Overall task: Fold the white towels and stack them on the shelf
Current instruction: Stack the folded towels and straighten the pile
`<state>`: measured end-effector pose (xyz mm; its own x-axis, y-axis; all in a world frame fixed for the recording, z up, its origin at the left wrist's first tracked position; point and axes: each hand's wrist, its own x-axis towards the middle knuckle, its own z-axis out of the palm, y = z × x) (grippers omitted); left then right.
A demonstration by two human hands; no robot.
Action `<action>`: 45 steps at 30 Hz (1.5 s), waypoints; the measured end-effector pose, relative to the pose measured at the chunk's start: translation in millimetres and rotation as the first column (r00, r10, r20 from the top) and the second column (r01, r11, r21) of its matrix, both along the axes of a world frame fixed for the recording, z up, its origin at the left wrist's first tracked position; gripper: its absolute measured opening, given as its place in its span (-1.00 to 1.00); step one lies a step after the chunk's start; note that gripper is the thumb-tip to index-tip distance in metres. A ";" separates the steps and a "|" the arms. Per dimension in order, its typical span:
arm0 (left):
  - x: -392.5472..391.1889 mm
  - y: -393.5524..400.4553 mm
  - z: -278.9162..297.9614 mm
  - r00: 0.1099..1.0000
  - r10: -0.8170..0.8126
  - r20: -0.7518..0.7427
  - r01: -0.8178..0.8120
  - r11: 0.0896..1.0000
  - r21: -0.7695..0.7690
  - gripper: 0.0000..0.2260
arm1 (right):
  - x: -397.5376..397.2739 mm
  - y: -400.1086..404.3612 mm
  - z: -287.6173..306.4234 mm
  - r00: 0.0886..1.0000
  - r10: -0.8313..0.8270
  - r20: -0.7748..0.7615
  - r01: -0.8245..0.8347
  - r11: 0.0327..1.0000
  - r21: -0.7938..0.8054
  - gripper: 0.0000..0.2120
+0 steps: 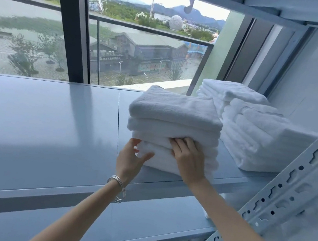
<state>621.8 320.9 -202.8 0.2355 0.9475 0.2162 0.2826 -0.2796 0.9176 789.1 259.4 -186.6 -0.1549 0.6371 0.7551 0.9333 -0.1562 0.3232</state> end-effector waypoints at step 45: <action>-16.7 20.3 -19.9 0.944 -0.299 0.142 0.315 0.943 -0.108 -0.50 | 62.7 -112.7 1.1 -0.006 -0.077 -0.997 -0.133 0.988 -0.075 -0.75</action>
<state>605.1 341.2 -222.8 0.4990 0.8546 0.1437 0.0855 -0.2136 0.9732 851.7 146.7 -185.4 0.6646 0.7412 0.0946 0.3360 -0.1834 -0.9239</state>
